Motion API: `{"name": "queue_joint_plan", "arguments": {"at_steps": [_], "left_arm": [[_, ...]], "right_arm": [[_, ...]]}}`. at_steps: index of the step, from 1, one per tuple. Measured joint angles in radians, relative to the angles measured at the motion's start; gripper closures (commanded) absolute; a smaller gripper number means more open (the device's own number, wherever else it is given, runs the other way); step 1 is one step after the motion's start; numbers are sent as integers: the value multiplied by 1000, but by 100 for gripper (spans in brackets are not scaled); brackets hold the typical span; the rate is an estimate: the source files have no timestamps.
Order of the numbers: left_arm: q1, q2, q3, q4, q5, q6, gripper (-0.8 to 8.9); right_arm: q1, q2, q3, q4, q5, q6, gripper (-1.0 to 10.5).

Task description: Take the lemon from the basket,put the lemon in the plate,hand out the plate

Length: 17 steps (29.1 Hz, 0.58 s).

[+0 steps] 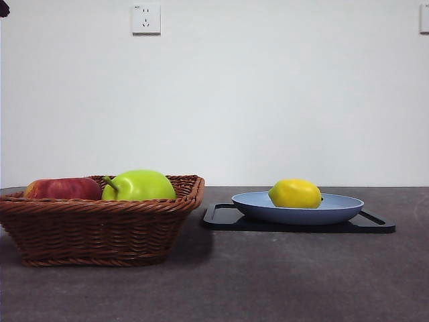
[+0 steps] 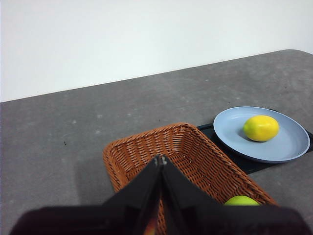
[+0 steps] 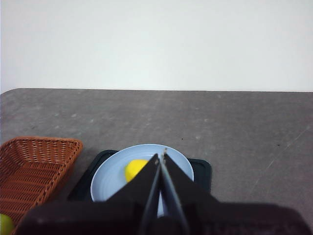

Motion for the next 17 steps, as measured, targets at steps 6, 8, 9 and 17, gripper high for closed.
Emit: {"name": "queue_joint_plan", "arguments": {"at_steps": [6,8,9,17], "left_arm": [[-5,-7,0,0,-17,0,805],[-5,-23,0,-3,-35,0,805],[-5,-37,0,-13,-35,0,805],[92,-306,-63,-30,-103,48,805]], "right_arm": [[0,0,0,0,0,2,943],[0,0,0,0,0,4,943],[0,0,0,0,0,4,943],[0,0,0,0,0,4,943]]}}
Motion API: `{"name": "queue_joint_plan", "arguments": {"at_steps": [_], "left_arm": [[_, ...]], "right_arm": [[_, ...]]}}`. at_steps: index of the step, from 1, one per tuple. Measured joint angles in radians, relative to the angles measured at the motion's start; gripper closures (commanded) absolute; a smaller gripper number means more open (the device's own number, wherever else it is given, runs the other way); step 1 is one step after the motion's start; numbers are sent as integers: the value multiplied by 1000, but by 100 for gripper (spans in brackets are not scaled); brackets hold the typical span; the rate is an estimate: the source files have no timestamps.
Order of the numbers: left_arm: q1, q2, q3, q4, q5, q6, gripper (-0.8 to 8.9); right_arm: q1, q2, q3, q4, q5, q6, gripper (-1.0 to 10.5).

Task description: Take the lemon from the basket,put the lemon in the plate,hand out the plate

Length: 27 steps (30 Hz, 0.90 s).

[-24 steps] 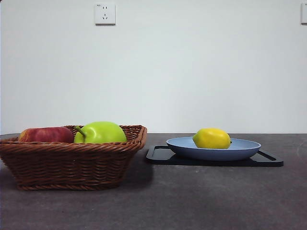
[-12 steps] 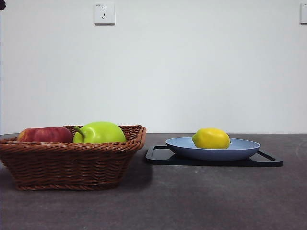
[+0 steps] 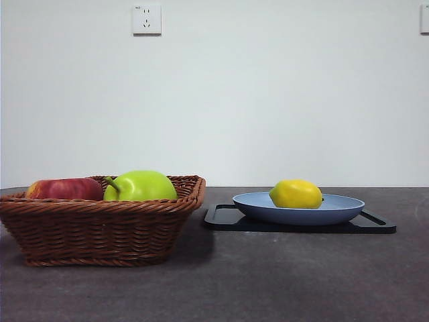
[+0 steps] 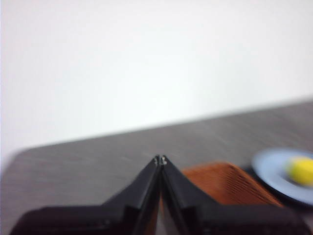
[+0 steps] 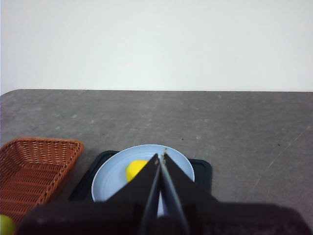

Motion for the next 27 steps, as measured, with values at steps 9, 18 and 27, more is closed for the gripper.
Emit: {"name": "queue_joint_plan", "arguments": {"at_steps": [9,18,27], "left_arm": [[213,-119,-293,109,-8,5,805],[283,-121,-433,117,5,2,805],[316,-169,-461,87,34,-3,805]], "right_arm": [[0,0,0,0,0,0,943],[0,0,0,0,0,0,943],[0,0,0,0,0,0,943]]}}
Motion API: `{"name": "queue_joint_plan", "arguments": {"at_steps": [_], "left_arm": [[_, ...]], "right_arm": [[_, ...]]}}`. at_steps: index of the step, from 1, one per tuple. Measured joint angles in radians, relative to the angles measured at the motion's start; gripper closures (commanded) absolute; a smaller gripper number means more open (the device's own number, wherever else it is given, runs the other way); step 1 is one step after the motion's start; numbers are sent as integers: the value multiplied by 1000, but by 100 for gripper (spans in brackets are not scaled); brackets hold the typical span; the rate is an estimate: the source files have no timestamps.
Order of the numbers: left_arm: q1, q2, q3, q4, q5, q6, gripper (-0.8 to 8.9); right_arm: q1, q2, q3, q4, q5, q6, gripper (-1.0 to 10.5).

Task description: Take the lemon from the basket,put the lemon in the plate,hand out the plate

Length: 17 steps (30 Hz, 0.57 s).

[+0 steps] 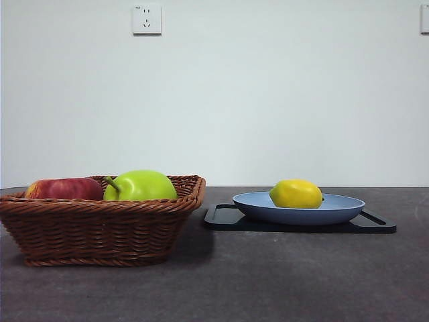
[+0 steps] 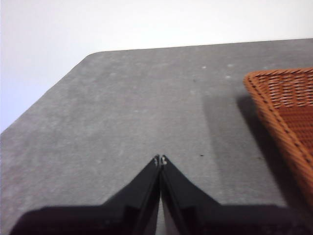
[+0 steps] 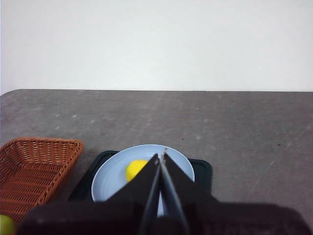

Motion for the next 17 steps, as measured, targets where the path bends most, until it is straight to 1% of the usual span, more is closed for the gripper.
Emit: {"name": "queue_joint_plan", "arguments": {"at_steps": [6,17], "left_arm": [[0,0,0,-2,89,0,805],[0,0,0,-2,93,0,805]], "right_arm": [[0,0,0,0,0,0,943],[0,0,0,0,0,0,943]]}}
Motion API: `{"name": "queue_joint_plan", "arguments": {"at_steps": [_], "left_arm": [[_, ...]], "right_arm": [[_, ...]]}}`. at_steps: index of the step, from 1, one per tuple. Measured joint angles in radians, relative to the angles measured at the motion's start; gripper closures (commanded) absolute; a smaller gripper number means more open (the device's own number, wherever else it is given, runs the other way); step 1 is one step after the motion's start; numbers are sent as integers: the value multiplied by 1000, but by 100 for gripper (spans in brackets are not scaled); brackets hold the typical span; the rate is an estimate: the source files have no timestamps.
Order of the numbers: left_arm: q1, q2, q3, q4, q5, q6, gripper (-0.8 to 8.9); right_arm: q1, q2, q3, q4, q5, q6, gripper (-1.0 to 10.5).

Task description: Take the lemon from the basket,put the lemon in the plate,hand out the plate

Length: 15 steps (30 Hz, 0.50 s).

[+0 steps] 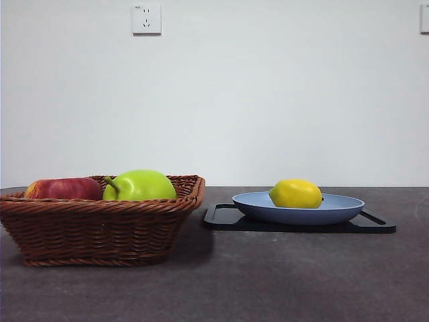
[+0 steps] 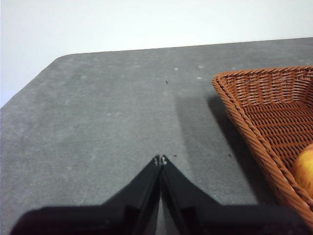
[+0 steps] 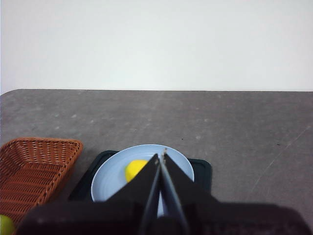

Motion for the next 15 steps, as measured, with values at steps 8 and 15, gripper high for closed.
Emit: {"name": "queue_joint_plan", "arguments": {"at_steps": [8,15], "left_arm": [[0,0,0,0,0,0,805],[0,0,0,0,2,0,805]], "right_arm": [[0,0,0,0,0,0,943],[-5,-10,0,0,0,-1,943]]}}
